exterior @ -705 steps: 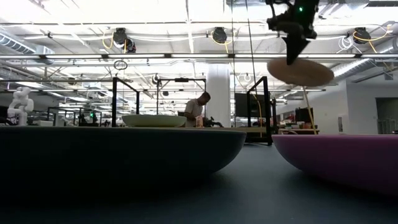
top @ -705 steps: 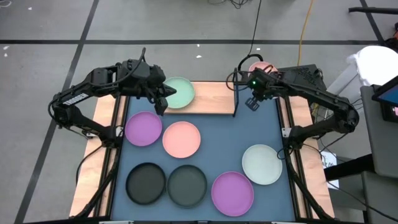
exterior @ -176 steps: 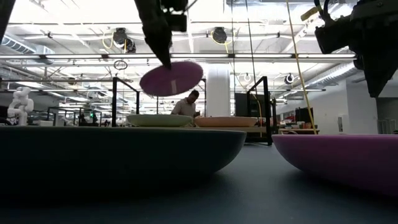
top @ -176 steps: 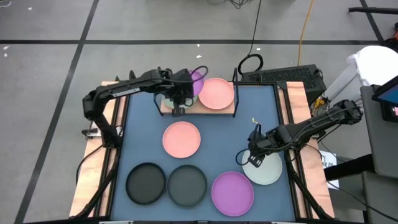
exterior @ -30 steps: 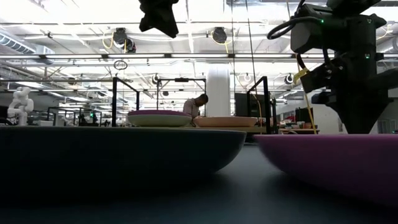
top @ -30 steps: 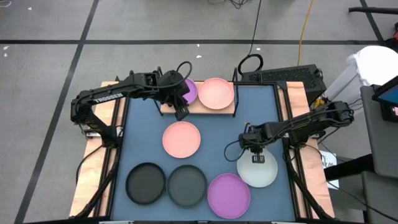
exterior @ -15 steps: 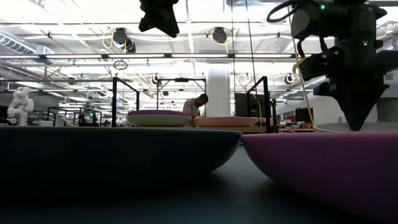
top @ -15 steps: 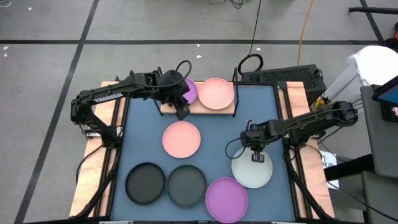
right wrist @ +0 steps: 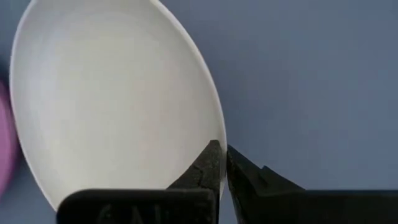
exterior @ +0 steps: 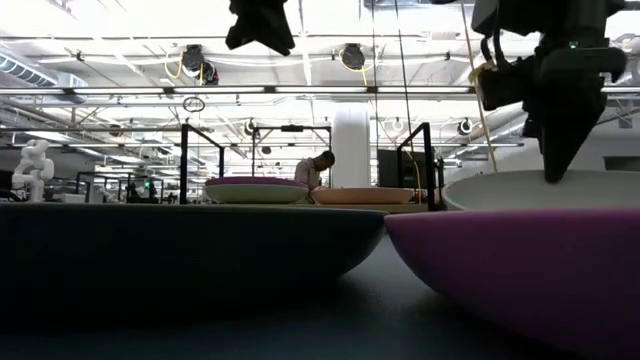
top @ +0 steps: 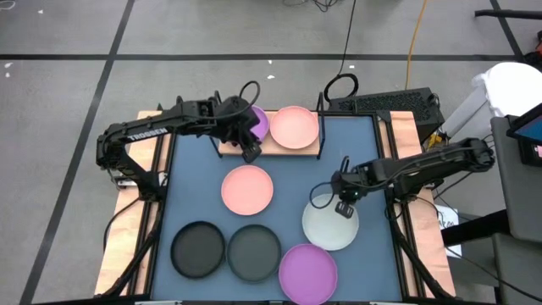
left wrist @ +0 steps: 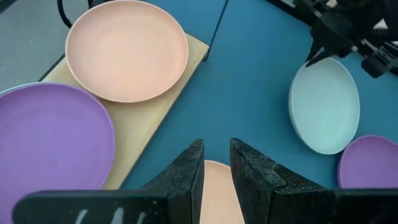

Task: Place and stack plates onto a shelf
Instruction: Stack the gray plate on top of the pink plate

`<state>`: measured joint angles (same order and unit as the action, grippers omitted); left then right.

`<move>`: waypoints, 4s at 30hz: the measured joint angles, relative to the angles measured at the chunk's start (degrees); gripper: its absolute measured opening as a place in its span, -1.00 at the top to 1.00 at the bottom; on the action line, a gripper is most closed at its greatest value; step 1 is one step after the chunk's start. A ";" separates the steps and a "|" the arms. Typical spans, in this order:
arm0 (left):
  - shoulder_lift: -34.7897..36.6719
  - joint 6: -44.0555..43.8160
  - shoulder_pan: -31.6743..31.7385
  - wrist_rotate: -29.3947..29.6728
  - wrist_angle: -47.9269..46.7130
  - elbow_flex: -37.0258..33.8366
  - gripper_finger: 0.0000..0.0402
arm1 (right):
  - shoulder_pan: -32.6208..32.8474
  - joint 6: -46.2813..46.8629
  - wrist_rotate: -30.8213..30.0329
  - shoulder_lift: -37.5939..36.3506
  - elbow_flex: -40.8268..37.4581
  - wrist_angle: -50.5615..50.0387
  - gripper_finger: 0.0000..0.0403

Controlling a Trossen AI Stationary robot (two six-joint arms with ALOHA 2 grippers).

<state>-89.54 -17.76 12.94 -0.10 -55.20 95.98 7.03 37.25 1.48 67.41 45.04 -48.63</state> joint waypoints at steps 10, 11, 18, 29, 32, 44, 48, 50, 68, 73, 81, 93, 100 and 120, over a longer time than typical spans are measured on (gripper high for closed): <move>-0.02 -0.46 -1.97 0.02 0.32 0.00 0.60 | -0.36 19.62 -1.45 -3.22 0.00 7.71 0.99; -0.02 -0.48 -2.12 0.02 0.60 0.00 0.60 | -0.73 21.30 -1.89 -3.43 0.02 8.54 1.00; -0.02 -0.59 -2.64 0.04 2.54 0.00 0.60 | -5.50 27.03 -4.62 -4.12 3.25 14.97 1.00; 1.78 1.00 -2.66 2.89 2.37 -0.04 0.60 | -16.44 25.93 -7.56 -3.53 13.39 11.74 1.00; 3.94 1.11 -2.66 6.52 2.37 -0.04 0.60 | -19.59 25.36 -8.77 -3.49 16.04 11.63 1.00; 9.59 7.69 -1.65 9.74 2.60 -0.02 0.60 | -27.94 14.92 -8.74 8.10 33.96 7.44 1.00; 10.16 7.17 -1.68 9.73 2.38 -0.02 0.60 | -29.93 10.44 -8.72 12.69 40.15 4.57 1.00; 10.06 6.94 -1.68 9.73 2.20 -0.02 0.60 | -31.03 8.17 -8.74 14.63 42.27 4.18 1.00; 10.12 6.01 -1.83 9.45 1.97 -0.02 0.60 | -40.83 -13.37 -8.92 26.45 46.49 4.60 1.00; 10.12 5.44 -1.83 9.16 1.88 -0.02 0.60 | -42.86 -19.16 -8.78 26.96 46.49 4.30 1.00; 10.12 6.10 -1.83 9.11 1.92 -0.02 0.60 | -47.16 -24.99 -4.55 26.90 53.68 0.39 1.00; 10.12 9.01 -0.49 9.11 3.21 -0.02 0.60 | -47.82 -39.00 -4.66 34.77 61.66 -5.20 1.00; 10.12 7.40 -0.43 9.09 3.17 -0.02 0.60 | -46.31 -44.03 -4.74 38.38 61.72 -5.03 1.00; 10.12 5.11 -0.43 9.01 2.25 -0.02 0.60 | -46.05 -50.41 -8.86 41.93 61.72 -6.51 0.93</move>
<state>-79.42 -12.64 12.51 8.91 -52.95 95.96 -39.03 -13.16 -7.39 109.34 106.76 -55.13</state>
